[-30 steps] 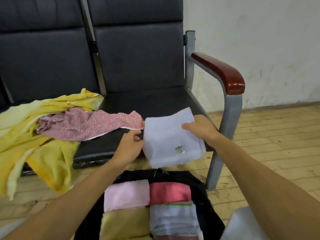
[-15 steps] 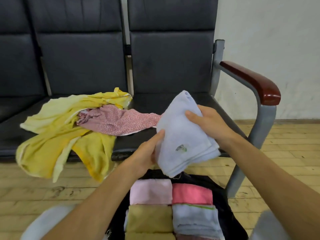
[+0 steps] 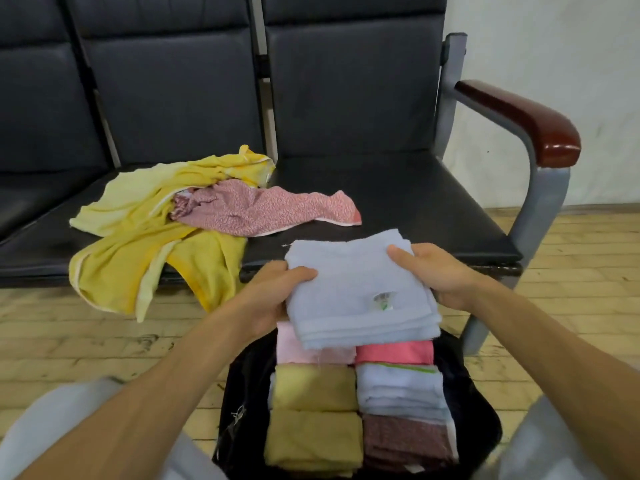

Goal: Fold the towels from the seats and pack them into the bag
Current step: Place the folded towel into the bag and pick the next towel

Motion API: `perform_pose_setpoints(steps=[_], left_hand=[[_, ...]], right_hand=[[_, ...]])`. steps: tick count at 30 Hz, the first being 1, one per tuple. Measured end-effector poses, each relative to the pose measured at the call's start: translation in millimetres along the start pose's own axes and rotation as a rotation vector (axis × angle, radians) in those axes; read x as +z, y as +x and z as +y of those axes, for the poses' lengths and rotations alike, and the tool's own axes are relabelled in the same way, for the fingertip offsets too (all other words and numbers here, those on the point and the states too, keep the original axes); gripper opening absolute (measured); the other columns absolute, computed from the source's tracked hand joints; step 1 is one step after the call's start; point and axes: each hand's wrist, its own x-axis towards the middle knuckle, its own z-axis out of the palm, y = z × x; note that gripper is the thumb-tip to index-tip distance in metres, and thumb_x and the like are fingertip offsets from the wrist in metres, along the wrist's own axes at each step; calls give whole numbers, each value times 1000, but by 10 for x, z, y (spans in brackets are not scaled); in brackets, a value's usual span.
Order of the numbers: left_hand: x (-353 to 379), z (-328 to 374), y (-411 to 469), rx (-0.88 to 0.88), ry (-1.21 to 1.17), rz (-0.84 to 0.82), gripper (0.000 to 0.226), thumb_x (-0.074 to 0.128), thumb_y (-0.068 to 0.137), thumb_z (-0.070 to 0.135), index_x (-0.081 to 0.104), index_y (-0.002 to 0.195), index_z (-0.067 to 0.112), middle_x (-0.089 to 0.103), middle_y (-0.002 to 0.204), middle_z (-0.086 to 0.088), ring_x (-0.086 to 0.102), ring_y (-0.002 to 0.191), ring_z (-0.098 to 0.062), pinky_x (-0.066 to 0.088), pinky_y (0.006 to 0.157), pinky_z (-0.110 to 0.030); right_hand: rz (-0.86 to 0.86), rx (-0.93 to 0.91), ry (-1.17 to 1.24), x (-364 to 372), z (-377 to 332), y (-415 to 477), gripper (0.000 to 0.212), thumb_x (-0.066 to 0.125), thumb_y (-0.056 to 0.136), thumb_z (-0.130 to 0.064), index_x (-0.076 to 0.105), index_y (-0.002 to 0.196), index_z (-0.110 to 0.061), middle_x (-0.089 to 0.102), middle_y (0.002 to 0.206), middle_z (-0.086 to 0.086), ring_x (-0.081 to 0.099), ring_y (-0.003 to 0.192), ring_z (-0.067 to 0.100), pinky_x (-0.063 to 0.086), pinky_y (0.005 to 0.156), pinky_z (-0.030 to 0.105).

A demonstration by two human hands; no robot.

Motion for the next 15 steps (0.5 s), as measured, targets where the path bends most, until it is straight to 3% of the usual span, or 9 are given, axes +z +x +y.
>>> perform_pose_setpoints(steps=[3,6,9,13,15], left_hand=[[-70,-67,-35,13,-31,-6,17,62,92,15,68,105,5,74,101,-7,71,86,-17,58,73,-28],[-105,-45,-59,53,-87,-24,21,62,93,16,66,110,4,75,102,-8,72,87,-18,59,70,-25],[-119,-5,-59,91,-156,-38,24,59,94,18,65,116,8,74,107,-8,71,95,-22,60,76,-29],[-98,-24,-45,84,-207,-64,25,56,96,19,65,118,12,74,107,-6,72,92,-20,59,71,-29],[-94,-38,-32,90,-231,-99,26,55,96,17,64,121,16,73,110,-5,71,94,-20,60,74,-31]], right_hand=[[-150,99,160,-33,33,-69,27,58,96,-16,65,114,2,73,106,15,73,88,23,61,68,29],[-271,131,253,-94,27,-96,33,59,90,-8,61,123,-1,69,119,15,68,107,30,60,82,37],[-261,119,352,-133,38,-81,41,57,89,-9,57,129,-3,67,123,16,66,111,31,57,88,39],[-199,89,382,-137,56,-51,34,51,96,-7,58,130,-7,70,118,13,70,101,27,61,77,35],[-188,39,351,-134,54,-49,36,51,98,-6,57,132,-12,70,120,10,69,105,26,60,80,36]])
